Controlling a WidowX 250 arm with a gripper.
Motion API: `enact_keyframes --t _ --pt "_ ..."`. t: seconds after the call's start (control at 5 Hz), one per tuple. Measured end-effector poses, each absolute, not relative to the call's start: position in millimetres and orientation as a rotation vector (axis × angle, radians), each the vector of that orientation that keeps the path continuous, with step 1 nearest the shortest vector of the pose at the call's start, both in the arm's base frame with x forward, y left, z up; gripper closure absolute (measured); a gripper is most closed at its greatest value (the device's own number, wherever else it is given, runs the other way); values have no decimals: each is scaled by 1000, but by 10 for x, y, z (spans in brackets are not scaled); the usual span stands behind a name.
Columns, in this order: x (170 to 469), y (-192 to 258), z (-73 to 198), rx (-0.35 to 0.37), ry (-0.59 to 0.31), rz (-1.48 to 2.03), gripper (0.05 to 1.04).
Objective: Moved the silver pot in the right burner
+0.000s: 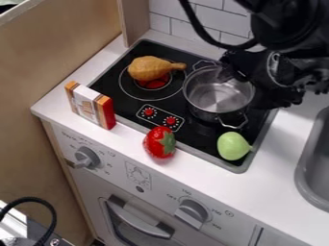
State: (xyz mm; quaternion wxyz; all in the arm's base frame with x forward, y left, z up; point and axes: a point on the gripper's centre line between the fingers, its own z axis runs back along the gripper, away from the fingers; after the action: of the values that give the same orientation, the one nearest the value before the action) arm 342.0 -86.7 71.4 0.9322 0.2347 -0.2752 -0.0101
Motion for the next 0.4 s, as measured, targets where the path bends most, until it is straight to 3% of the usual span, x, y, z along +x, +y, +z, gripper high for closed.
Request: enact_keyframes --t 0.4 --pt "3428 -804 885 385 -370 -14 83"
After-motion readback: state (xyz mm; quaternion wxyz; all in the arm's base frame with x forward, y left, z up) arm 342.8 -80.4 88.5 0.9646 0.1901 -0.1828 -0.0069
